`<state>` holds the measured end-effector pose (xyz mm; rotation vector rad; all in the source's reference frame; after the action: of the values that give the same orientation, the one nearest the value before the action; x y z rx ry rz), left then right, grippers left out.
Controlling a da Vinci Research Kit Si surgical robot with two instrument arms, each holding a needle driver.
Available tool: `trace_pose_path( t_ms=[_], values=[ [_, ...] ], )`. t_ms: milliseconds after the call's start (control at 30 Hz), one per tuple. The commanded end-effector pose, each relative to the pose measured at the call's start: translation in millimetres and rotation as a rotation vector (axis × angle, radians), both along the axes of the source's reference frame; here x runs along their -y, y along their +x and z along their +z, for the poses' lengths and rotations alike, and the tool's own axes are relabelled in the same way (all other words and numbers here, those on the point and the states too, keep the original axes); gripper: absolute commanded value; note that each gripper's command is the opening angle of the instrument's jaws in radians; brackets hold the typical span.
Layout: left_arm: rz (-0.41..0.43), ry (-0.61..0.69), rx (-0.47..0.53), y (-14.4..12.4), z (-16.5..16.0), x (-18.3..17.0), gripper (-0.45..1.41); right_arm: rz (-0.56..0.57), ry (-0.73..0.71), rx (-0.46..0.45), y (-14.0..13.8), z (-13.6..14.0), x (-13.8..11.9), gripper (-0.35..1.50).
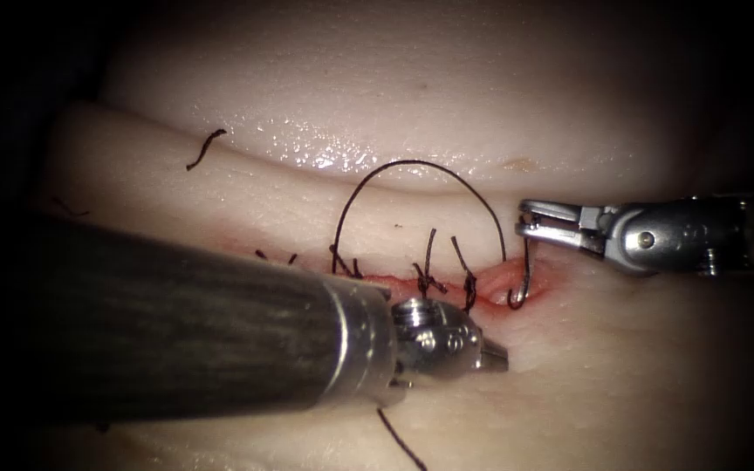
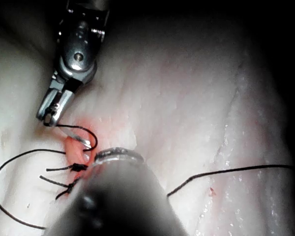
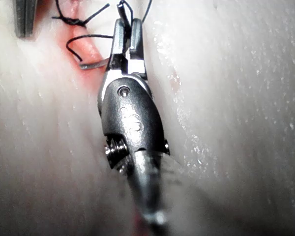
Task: Wound Closure
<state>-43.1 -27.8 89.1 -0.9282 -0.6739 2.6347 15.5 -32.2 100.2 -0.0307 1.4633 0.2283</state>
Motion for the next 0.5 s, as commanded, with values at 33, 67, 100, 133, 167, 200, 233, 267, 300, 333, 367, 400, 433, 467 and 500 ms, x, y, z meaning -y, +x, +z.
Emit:
trace_pose_path(
  t_ms=[33,67,100,133,167,200,233,267,300,333,367,400,433,467,500],
  values=[
    [-0.002,0.006,0.004,-0.7,0.9,0.5,-0.2,0.005,0.007,-0.008,0.7,0.7,-0.1,-0.35],
    [-0.003,0.009,0.004,-0.7,1.3,0.8,-0.2,0.009,0.013,-0.01,0.7,0.7,-0.2,-0.35],
    [0.0,0.01,0.007,-0.7,1.5,0.9,-0.2,0.009,0.013,-0.01,0.7,0.7,-0.3,-0.35],
    [-0.001,0.015,0.007,-0.8,1.8,1.1,-0.2,0.01,0.019,-0.01,0.7,0.8,-0.3,-0.35],
    [-0.002,0.017,0.005,-0.8,2.2,1.3,-0.2,0.011,0.025,-0.011,0.7,0.8,-0.3,-0.35],
    [-0.003,0.022,0.006,-0.7,2.4,1.4,-0.2,0.013,0.03,-0.013,0.7,0.8,-0.4,-0.35],
    [-0.005,0.025,0.005,-0.7,2.7,1.6,-0.2,0.014,0.036,-0.014,0.7,0.8,-0.4,-0.35],
    [-0.005,0.023,0.008,-0.6,3.0,1.7,-0.2,0.014,0.036,-0.014,0.6,0.9,-0.4,-0.35],
    [-0.008,0.025,0.006,-0.6,3.2,1.7,-0.2,0.014,0.042,-0.014,0.6,0.9,-0.4,-0.35],
    [-0.011,0.028,0.004,-0.5,3.3,1.8,-0.2,0.013,0.048,-0.013,0.6,0.9,-0.4,-0.35],
    [-0.01,0.027,0.004,-0.5,3.4,1.8,-0.2,0.013,0.053,-0.013,0.6,0.9,-0.4,-0.35],
    [-0.011,0.026,0.007,-0.5,3.4,1.7,-0.2,0.014,0.059,-0.014,0.6,0.9,-0.4,-0.35],
    [-0.011,0.027,0.007,-0.4,3.4,1.7,-0.2,0.008,0.059,-0.008,0.6,0.9,-0.4,-0.35],
    [-0.011,0.027,0.007,-0.4,3.4,1.7,-0.2,0.002,0.066,-0.002,0.6,0.9,-0.4,-0.35],
    [-0.011,0.027,0.007,-0.4,3.4,1.7,-0.2,0.0,0.066,0.0,0.6,0.9,-0.4,-0.35]
  ],
)
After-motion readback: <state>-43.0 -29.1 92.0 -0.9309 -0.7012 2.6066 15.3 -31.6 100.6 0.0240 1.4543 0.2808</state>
